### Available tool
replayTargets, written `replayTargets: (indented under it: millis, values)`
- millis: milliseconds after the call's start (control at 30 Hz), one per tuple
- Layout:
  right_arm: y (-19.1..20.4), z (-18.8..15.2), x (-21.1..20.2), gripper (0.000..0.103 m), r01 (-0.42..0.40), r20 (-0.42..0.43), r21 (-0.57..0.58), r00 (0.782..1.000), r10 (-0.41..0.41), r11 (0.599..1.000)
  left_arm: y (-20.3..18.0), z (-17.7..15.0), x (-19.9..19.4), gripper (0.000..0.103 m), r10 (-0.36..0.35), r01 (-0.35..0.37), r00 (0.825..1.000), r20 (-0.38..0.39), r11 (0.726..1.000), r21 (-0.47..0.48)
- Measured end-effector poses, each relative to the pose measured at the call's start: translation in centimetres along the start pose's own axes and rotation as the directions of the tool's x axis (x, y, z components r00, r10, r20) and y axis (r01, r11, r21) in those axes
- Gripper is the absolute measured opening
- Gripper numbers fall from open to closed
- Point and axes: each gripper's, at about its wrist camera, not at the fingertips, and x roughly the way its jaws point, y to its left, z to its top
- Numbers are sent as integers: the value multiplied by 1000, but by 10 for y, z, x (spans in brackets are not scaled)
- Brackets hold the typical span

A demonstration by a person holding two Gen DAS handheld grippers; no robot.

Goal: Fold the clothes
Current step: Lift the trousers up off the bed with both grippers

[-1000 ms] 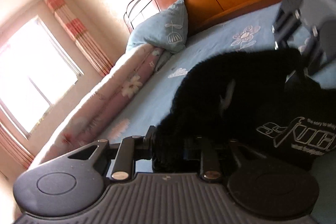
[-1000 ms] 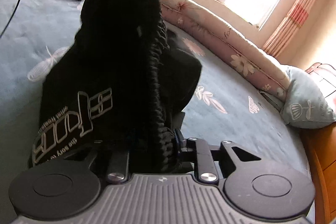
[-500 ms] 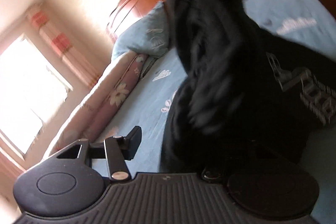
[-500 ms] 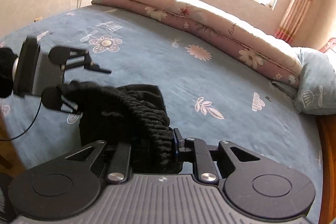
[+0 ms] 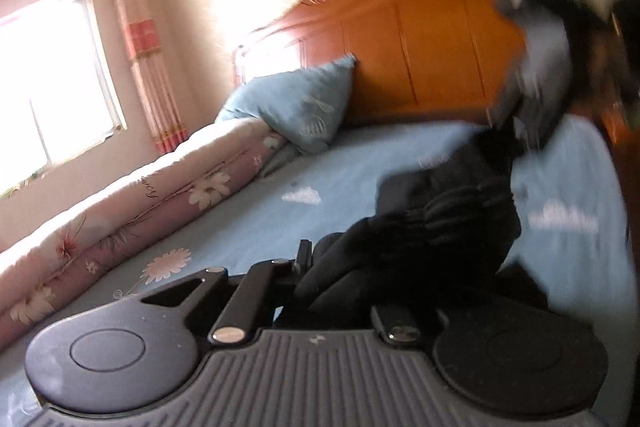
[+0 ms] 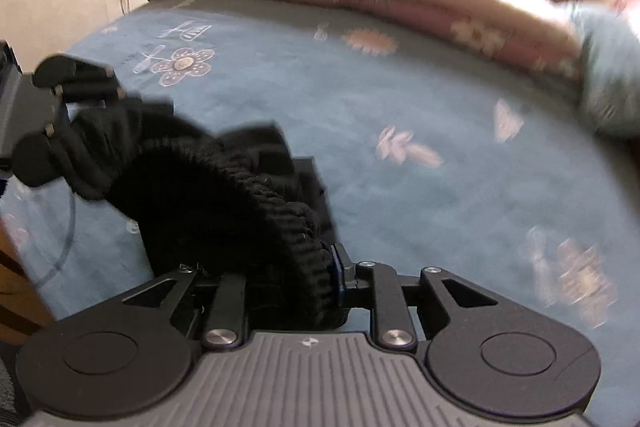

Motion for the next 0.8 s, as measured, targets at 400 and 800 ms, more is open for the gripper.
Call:
replayTargets:
  millis: [400, 800]
  values:
    - [-33, -90, 40, 74, -230, 147, 394, 971, 186, 890, 27, 78, 25, 2, -25, 15, 998, -52, 981, -192]
    - [-102, -88, 23, 62, -201, 352, 621, 935, -41, 757, 11, 89, 19, 2, -116, 90, 980, -163, 983, -161]
